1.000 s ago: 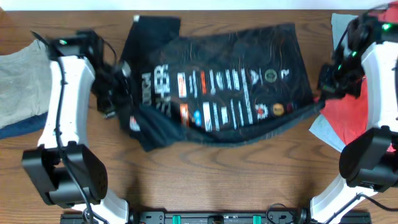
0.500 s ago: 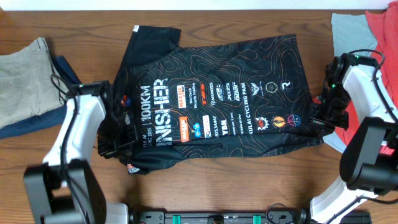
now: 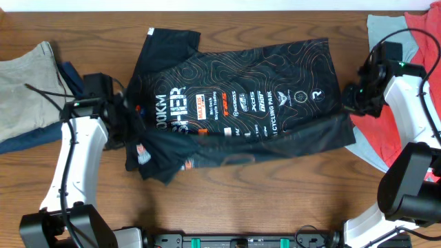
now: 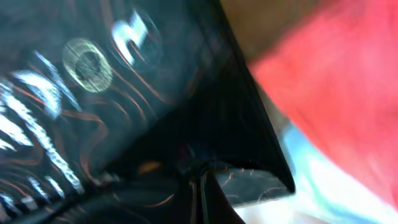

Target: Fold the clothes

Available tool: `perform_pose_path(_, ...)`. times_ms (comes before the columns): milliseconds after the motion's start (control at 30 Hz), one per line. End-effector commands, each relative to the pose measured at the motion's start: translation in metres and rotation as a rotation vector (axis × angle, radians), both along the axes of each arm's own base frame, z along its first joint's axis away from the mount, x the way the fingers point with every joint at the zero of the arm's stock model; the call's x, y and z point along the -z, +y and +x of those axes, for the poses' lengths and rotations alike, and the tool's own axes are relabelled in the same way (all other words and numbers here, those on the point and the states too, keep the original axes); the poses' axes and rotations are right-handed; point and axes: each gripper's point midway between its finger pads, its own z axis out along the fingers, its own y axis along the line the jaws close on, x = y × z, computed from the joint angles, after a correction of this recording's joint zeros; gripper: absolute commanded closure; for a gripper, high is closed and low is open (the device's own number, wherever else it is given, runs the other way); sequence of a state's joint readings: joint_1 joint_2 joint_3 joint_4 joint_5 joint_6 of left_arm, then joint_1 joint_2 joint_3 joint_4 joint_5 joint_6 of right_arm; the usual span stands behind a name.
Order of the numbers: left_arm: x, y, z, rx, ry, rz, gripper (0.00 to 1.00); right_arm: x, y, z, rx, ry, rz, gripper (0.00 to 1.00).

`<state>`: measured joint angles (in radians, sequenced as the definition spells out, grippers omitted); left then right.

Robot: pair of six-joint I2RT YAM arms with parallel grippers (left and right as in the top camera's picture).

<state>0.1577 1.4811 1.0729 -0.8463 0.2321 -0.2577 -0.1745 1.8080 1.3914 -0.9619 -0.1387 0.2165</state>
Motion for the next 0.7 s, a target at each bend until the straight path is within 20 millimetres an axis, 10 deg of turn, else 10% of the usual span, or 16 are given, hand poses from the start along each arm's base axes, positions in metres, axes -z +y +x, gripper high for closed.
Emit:
perform_pose_path(0,-0.007,0.013,0.02,-0.095,-0.078,-0.001,0.94,-0.01,0.008,0.017,-0.006,-0.086,0.051,0.99)
perform_pose_path(100,-0.012,0.018,0.043,-0.107,-0.165,0.008,0.93,-0.013,0.005,0.033,-0.009,-0.15,0.04,0.96)
perform_pose_path(167,-0.012,0.02,0.055,-0.12,-0.203,0.008,0.68,-0.013,0.008,0.043,-0.021,-0.183,0.044,0.83)
perform_pose_path(267,-0.007,0.022,0.062,-0.145,-0.207,0.0,0.26,-0.011,0.014,0.049,-0.046,-0.199,0.04,0.36)
perform_pose_path(333,0.001,0.021,0.058,-0.145,-0.17,-0.004,0.2,-0.008,0.017,0.05,-0.067,-0.197,0.034,0.17)
perform_pose_path(667,0.042,0.012,0.009,-0.148,0.11,-0.035,0.19,0.011,0.008,0.027,-0.065,-0.098,-0.025,0.33)
